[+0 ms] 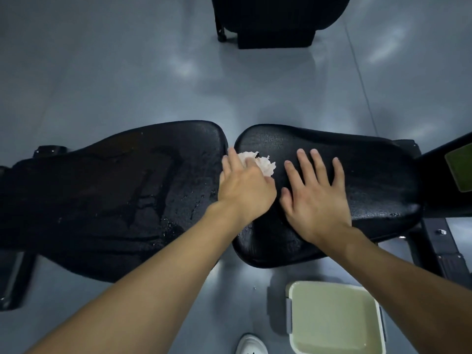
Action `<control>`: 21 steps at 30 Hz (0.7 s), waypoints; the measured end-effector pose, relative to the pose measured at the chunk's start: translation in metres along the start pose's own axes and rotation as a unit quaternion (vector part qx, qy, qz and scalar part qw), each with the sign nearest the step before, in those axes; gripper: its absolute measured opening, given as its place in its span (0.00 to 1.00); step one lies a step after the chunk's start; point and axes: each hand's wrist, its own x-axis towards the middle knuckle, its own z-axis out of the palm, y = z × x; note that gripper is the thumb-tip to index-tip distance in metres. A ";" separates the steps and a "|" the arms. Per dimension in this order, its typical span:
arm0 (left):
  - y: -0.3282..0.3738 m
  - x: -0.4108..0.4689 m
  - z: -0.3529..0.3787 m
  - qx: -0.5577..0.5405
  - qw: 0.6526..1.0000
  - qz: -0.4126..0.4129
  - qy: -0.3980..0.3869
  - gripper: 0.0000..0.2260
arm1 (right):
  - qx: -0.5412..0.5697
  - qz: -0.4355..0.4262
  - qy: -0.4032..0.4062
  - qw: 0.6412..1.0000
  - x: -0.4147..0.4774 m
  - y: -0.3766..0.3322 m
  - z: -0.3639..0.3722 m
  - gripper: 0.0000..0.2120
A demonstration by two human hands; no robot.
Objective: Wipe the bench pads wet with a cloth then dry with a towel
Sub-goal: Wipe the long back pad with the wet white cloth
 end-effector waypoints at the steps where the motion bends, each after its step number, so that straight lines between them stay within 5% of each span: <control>1: -0.003 -0.004 0.006 -0.017 0.999 0.021 0.021 0.27 | 0.001 -0.001 0.004 1.000 0.000 0.000 0.001 0.29; 4: -0.009 -0.007 0.022 -0.050 0.995 0.058 0.062 0.31 | 0.002 0.003 0.013 1.000 0.000 0.000 0.002 0.29; 8: -0.009 0.019 0.020 -0.130 0.991 -0.021 0.030 0.32 | -0.006 0.002 0.023 1.000 0.002 -0.001 0.004 0.29; 21: -0.026 -0.026 0.030 -0.110 0.994 0.003 0.007 0.31 | -0.035 0.042 -0.027 0.998 -0.004 -0.009 0.005 0.32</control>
